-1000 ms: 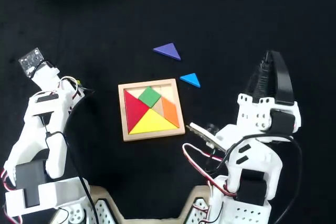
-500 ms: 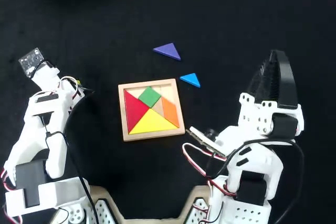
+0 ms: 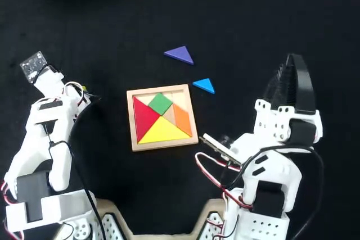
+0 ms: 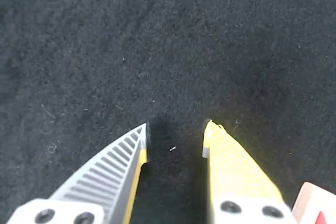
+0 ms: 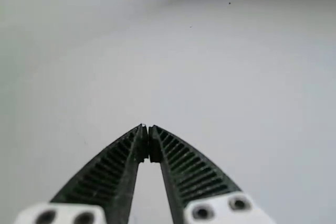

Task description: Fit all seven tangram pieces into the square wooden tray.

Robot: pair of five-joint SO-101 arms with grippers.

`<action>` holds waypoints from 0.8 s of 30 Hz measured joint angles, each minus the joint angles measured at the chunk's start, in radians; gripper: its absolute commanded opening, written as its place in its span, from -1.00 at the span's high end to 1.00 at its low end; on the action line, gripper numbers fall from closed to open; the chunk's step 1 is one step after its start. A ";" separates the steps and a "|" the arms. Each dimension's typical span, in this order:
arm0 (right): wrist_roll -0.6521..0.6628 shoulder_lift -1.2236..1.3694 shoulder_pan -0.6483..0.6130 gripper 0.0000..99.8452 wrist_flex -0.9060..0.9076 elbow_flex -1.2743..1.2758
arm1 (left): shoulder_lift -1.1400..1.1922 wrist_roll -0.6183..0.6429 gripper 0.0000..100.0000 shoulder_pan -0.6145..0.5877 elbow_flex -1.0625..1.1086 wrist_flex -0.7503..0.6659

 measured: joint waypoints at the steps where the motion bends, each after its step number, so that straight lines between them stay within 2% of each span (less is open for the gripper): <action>1: 0.000 0.000 0.000 0.98 0.000 0.000 | 0.000 0.000 0.65 0.000 0.000 0.000; 7: 0.000 0.000 0.000 0.98 -0.009 0.032 | 0.000 0.000 0.65 0.000 0.000 0.000; 12: -0.080 0.000 0.000 0.98 -0.081 0.107 | 0.000 0.000 0.64 0.000 0.000 0.000; 15: -0.080 0.000 -0.018 0.98 -0.091 0.201 | 0.000 0.000 0.64 0.000 0.000 0.000; 20: -0.069 0.000 -0.014 0.98 0.040 0.221 | 0.000 0.000 0.64 0.000 0.000 0.000; 24: -0.069 0.000 -0.015 0.98 0.074 0.222 | 0.000 0.000 0.64 0.000 0.000 0.000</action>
